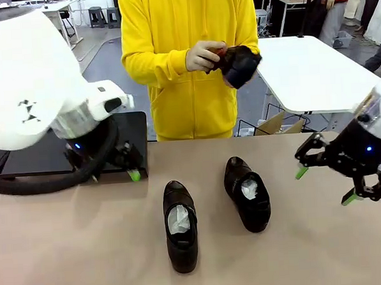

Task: Organize the shoes by placing them on the stand.
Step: Place the Shoe from the middle of the table onto the Shoes Stand.

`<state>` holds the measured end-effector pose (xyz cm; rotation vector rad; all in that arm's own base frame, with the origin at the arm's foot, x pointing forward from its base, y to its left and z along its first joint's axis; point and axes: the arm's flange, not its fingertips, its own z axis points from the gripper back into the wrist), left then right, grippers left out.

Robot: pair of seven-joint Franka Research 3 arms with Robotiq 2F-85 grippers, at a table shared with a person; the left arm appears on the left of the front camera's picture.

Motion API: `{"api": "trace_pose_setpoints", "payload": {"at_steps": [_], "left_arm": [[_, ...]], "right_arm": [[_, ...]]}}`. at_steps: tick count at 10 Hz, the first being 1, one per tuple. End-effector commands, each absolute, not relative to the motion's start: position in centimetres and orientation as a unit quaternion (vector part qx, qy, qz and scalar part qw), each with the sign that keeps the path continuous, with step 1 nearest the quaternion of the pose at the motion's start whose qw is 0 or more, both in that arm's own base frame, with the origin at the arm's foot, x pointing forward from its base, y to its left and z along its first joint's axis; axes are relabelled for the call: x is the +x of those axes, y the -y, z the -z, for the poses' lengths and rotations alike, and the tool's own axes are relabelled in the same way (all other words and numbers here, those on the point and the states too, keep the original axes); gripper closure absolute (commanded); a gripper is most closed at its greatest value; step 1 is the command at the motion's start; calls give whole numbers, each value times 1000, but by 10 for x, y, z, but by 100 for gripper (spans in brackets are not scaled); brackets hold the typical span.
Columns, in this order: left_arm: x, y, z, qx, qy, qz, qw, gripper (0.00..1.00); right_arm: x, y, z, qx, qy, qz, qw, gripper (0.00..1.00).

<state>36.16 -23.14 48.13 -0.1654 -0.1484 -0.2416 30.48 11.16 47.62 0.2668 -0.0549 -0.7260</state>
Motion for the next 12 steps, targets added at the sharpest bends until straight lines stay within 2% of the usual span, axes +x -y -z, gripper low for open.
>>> {"api": "trace_pose_setpoints", "payload": {"at_steps": [1,2,3,4,5,6,7,10,12], "left_arm": [[358,241,-480,-124,61,68,988,0],[362,231,-481,-82,74,120,987,0],[362,231,-481,-82,74,120,987,0],[352,247,-474,-105,48,98,988,0],[346,265,-460,-122,40,92,987,0],[345,277,-444,-130,19,66,989,0],[344,287,-426,-120,25,41,992,0],[350,300,-379,-76,25,-3,997,0],[352,305,-363,-59,35,-13,998,0]], "right_arm": [[291,-123,-438,158,-5,432,888,0],[305,-112,-476,130,27,354,926,0],[305,-112,-476,130,27,354,926,0],[310,-108,-468,136,10,392,910,0],[317,-131,-473,56,47,372,925,0],[316,-116,-484,27,53,377,924,0],[311,-94,-492,9,62,402,913,0],[309,-70,-493,34,38,426,903,0],[308,-75,-488,21,61,408,911,0]]}}
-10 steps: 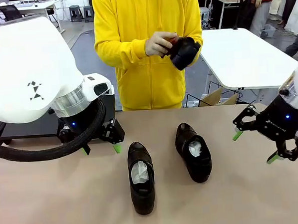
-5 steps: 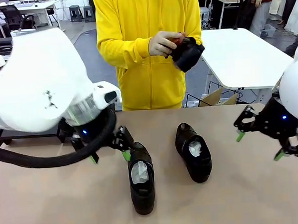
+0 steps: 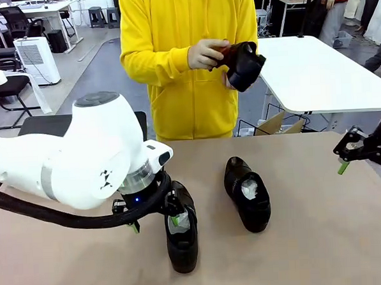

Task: Organize the shoes by placing them on the stand.
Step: Place the Shoe from the middle of the table onto the Shoes Stand.

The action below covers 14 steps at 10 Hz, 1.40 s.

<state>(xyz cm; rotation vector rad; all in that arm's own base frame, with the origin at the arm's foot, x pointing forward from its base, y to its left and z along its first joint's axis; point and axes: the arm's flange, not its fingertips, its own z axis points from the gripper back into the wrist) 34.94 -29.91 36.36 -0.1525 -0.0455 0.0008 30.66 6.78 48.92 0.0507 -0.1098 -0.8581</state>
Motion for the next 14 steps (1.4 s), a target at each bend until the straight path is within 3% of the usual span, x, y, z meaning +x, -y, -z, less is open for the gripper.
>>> {"api": "trace_pose_setpoints", "payload": {"at_steps": [1,3,4,8,9,14], "left_arm": [[354,307,-354,-54,33,-32,997,0],[354,314,-337,-33,17,-60,997,0],[352,316,-336,-33,21,-56,998,13],[348,321,-340,-42,19,-37,998,88],[346,323,-344,-52,25,-23,998,100],[343,328,-349,-68,33,20,997,100]], "right_arm": [[308,-75,-488,21,61,408,911,0],[308,-75,-488,21,61,408,911,0],[308,-75,-488,21,61,408,911,0],[308,-75,-488,21,61,408,911,0],[308,-75,-488,21,61,408,911,0],[308,-75,-488,21,61,408,911,0]]}}
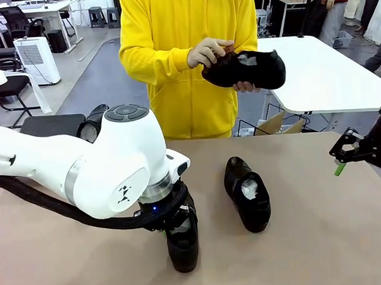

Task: Organize the shoes by placing them on the stand.
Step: Place the Shoe from the middle of the table onto the Shoes Stand.

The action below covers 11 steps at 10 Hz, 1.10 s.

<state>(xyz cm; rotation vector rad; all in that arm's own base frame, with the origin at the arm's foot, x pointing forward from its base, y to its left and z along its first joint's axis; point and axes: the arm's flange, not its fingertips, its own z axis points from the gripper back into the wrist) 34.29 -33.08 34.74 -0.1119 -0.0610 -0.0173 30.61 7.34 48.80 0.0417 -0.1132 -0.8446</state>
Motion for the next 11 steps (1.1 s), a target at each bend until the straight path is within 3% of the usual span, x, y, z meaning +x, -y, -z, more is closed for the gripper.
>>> {"api": "trace_pose_setpoints", "payload": {"at_steps": [1,3,6,11], "left_arm": [[344,326,-349,-66,31,24,997,100],[349,296,-392,-72,51,37,995,100],[389,244,-460,-63,171,34,983,100],[487,209,-464,-26,260,1,965,100]], "right_arm": [[308,-75,-488,21,61,408,911,0],[308,-75,-488,21,61,408,911,0],[308,-75,-488,21,61,408,911,0],[308,-75,-488,21,61,408,911,0]]}}
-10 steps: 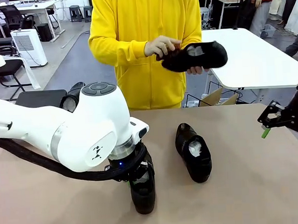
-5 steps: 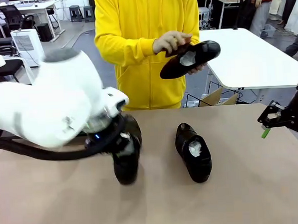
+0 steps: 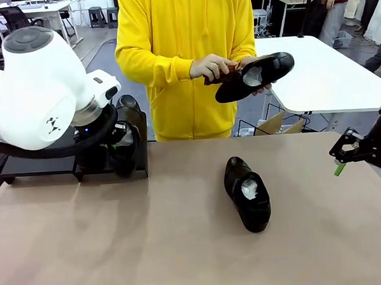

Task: Organize the shoes by placing them on the stand.
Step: Place the Shoe from the middle of the table onto the Shoes Stand.

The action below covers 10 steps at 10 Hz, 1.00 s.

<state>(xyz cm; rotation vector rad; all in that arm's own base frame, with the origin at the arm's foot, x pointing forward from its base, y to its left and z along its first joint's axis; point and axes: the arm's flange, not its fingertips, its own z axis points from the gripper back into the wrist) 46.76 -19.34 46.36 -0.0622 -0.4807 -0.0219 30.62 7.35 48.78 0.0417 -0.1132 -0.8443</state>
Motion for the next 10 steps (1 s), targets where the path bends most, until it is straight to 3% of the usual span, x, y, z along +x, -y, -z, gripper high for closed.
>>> {"api": "trace_pose_setpoints", "payload": {"at_steps": [1,8,9,10], "left_arm": [[502,206,-462,-21,272,-7,962,100],[566,185,-442,-11,265,-46,963,100],[567,185,-439,-11,259,-40,965,96],[569,184,-436,-11,252,-38,967,78]], "right_arm": [[308,-75,-488,21,61,408,911,0],[308,-75,-488,21,61,408,911,0],[308,-75,-488,21,61,408,911,0],[308,-75,-488,21,61,408,911,0]]}}
